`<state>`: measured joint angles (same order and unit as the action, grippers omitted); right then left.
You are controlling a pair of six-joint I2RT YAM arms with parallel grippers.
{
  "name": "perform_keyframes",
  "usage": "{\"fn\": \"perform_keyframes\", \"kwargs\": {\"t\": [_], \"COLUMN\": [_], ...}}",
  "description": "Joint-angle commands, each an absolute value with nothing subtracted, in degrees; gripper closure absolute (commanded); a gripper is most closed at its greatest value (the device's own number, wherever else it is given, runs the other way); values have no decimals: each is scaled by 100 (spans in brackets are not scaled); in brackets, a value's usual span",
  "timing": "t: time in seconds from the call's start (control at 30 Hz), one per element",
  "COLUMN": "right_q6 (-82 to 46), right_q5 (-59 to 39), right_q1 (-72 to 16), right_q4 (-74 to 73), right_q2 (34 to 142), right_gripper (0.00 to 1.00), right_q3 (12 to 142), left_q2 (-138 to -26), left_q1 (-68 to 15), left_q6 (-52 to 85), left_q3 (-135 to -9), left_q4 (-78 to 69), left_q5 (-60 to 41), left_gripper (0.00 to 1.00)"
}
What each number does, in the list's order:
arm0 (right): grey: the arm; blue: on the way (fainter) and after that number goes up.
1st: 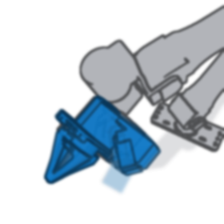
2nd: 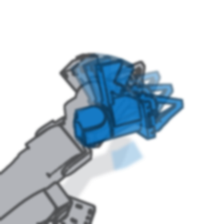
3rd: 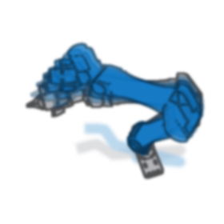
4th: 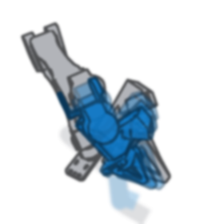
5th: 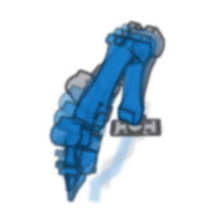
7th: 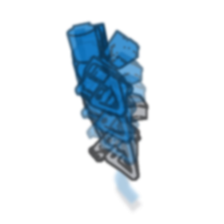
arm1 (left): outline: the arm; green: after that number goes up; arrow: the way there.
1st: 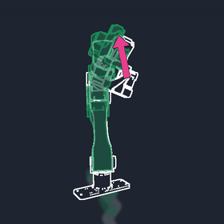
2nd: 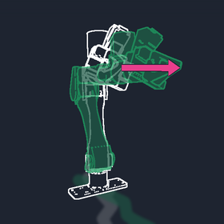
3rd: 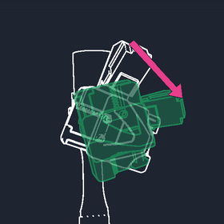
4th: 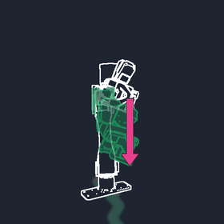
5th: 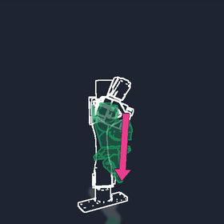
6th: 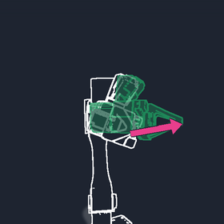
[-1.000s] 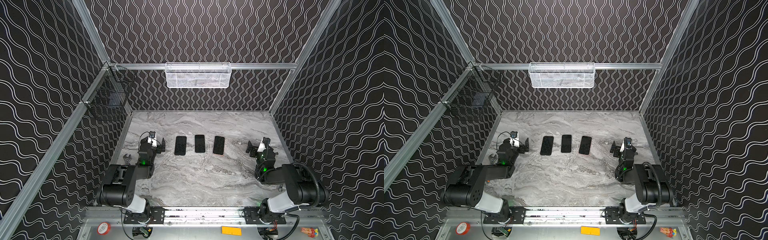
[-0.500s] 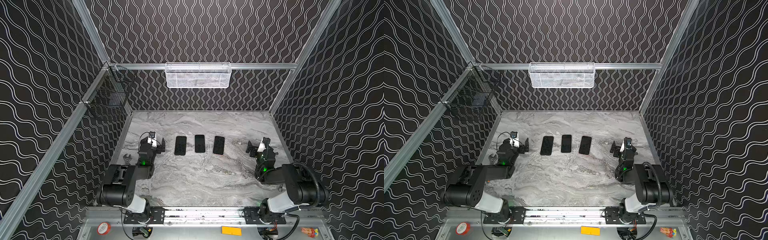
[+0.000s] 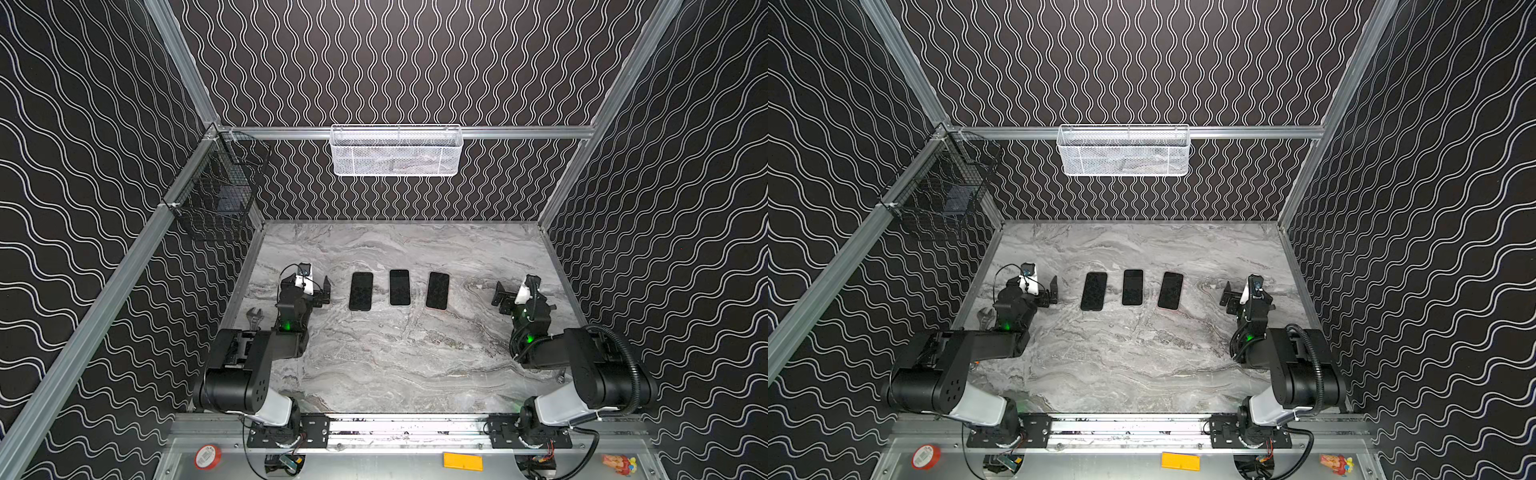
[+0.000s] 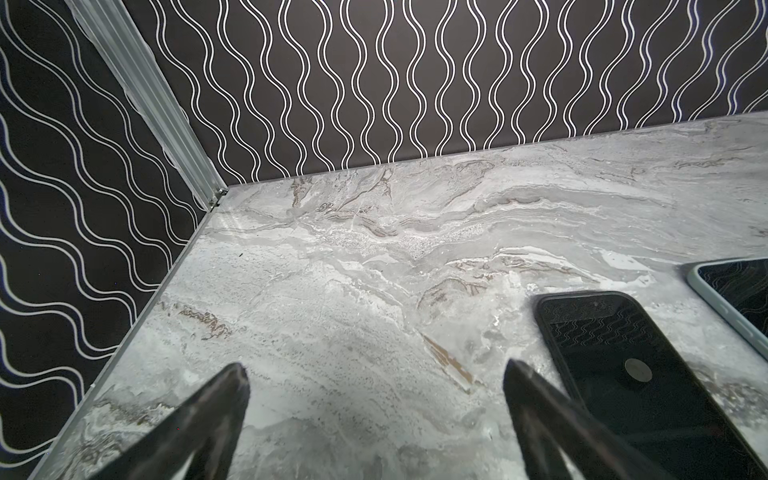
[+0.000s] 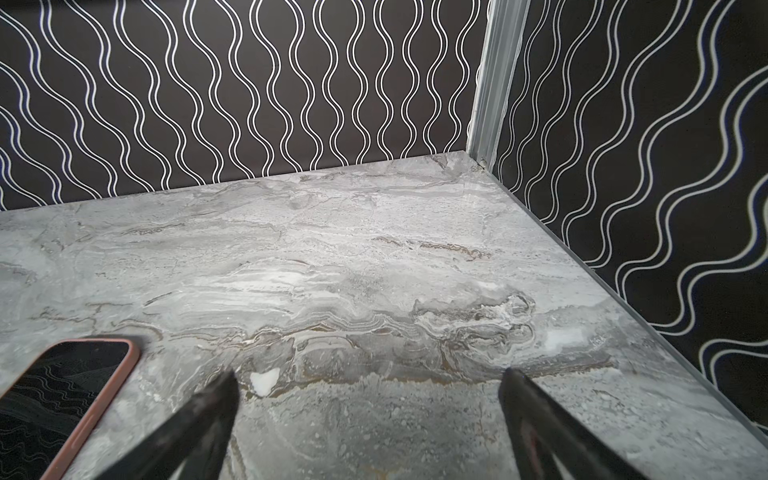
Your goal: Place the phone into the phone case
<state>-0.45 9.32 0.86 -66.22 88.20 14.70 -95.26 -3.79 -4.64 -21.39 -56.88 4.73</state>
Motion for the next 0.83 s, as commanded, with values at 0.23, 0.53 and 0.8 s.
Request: {"fn": "perform_keyframes", "kwargs": {"t": [0.23,0.53,0.8], "right_q6": [-22,-20,-18], "right_q5": [889,893,888], "right_q1": [79,82,79], "right_q4": [-6804,-6803,-6805], "right_q2": [8822,8816,8824], "right_gripper": [0,0,0], "right_q3": [1468,1470,1468], "left_q2": [-9525,-9589,-9527], "left_q1": [-387,-387,-369], "left_q6": [-413,-406,-419], "left_q3": [-2156,-2245,-2156], "left_q4": [-5836,-5720,-5845], "left_q5": [448,439,439], "left_gripper": [1,1,1]}}
